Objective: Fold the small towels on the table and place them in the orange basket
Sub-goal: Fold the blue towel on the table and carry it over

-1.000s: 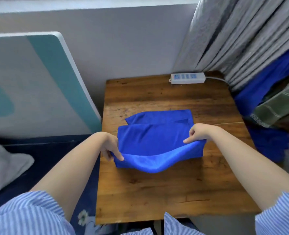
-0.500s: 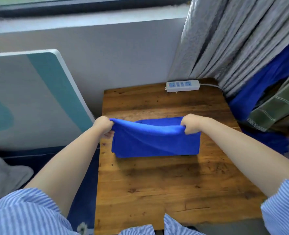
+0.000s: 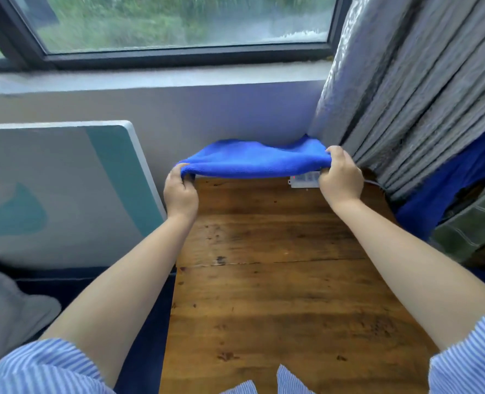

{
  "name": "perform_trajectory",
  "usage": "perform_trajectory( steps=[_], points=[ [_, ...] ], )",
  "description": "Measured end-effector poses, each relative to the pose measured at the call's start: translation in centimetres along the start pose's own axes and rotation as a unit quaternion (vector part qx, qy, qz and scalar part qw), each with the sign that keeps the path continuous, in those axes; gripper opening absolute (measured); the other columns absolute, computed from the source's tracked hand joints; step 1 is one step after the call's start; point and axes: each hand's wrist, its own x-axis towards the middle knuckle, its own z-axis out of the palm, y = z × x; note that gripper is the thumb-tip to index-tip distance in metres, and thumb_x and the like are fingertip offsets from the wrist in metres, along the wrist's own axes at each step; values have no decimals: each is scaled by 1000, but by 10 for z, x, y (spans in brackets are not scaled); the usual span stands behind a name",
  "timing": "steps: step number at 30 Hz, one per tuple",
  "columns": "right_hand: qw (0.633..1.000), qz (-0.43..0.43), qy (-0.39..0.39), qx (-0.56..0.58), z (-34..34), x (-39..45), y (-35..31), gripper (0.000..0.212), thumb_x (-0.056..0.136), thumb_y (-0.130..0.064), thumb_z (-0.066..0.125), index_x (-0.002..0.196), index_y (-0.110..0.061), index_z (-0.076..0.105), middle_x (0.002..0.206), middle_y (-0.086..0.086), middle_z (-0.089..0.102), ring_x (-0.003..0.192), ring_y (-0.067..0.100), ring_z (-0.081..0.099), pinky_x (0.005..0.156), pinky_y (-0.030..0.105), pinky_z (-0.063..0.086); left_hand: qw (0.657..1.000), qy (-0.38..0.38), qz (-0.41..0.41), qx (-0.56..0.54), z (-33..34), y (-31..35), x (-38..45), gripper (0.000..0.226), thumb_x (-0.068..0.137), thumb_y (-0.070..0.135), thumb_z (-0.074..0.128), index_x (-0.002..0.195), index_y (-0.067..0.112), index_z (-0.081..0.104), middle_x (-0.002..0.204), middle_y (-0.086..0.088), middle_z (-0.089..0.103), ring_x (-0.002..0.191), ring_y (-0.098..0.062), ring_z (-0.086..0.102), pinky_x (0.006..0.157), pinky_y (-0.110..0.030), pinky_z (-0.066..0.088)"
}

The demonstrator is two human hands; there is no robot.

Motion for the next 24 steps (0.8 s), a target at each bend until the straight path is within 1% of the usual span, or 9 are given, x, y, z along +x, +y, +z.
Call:
perform_trajectory(
  steps=[3, 6, 8, 9, 11, 13, 17, 22, 24],
  points=[
    [990, -57, -75, -103, 18, -32, 23, 34, 61, -5, 42, 85, 5, 64, 77, 26, 66, 72, 42, 62, 61, 39, 48, 987, -94, 8, 128, -7, -32, -16, 31, 90, -8, 36, 111, -8, 60, 119, -26, 56, 116, -34, 48, 91, -24, 32],
    [948, -151, -141, -242, 36, -71, 53, 20, 50, -3, 36, 48, -4, 57, 41, 13, 55, 45, 29, 56, 48, 30, 47, 926, -231, 28, 296, -11, -73, -34, 33, 93, 1, 40, 120, -3, 57, 141, -19, 40, 132, -30, 37, 104, -31, 31],
    [899, -181, -241, -318, 45, -98, 72, 25, 61, 2, 39, 65, -3, 63, 61, 16, 66, 80, 35, 65, 73, 46, 52, 844, -346, 61, 406, -15, -103, -48, 31, 93, 7, 42, 118, 1, 59, 143, -12, 39, 133, -26, 36, 104, -36, 38],
    [865, -178, -305, -357, 49, -113, 80, 28, 73, 3, 40, 87, -4, 64, 86, 16, 69, 110, 35, 56, 96, 51, 40, 793, -411, 81, 442, -17, -115, -56, 30, 94, 8, 41, 116, 3, 60, 139, -10, 43, 130, -25, 39, 102, -38, 41],
    [801, -174, -417, -392, 56, -141, 98, 33, 88, -3, 35, 116, -9, 52, 120, 11, 60, 135, 28, 31, 114, 47, 13, 698, -520, 108, 481, -20, -129, -72, 29, 95, 11, 39, 115, 5, 59, 133, -6, 49, 124, -24, 44, 98, -37, 43],
    [756, -182, -485, -399, 59, -168, 108, 35, 90, -4, 32, 122, -10, 46, 126, 9, 55, 134, 26, 31, 115, 47, 10, 627, -588, 101, 501, -22, -138, -91, 30, 96, 13, 38, 118, 5, 58, 133, -7, 49, 123, -25, 46, 97, -35, 43],
    [746, -205, -535, -340, 64, -204, 125, 49, 94, -10, 28, 142, -16, 24, 137, 9, 43, 126, 25, 42, 108, 38, 26, 563, -641, 99, 512, -26, -149, -120, 25, 92, 18, 46, 109, 6, 62, 124, -8, 53, 112, -27, 52, 90, -35, 45],
    [718, -238, -561, -337, 68, -238, 131, 31, 94, -12, 30, 119, -12, 49, 122, 8, 56, 113, 25, 53, 94, 33, 36, 477, -674, 165, 540, -32, -167, -141, 31, 90, 13, 48, 118, 7, 59, 138, -5, 43, 128, -21, 39, 97, -32, 45],
    [713, -235, -564, -344, 70, -248, 126, 29, 94, -12, 31, 113, -9, 52, 118, 9, 58, 111, 26, 53, 89, 33, 40, 470, -674, 184, 540, -34, -179, -148, 32, 90, 13, 48, 121, 9, 57, 141, -5, 40, 132, -21, 34, 99, -31, 44]
  ],
)
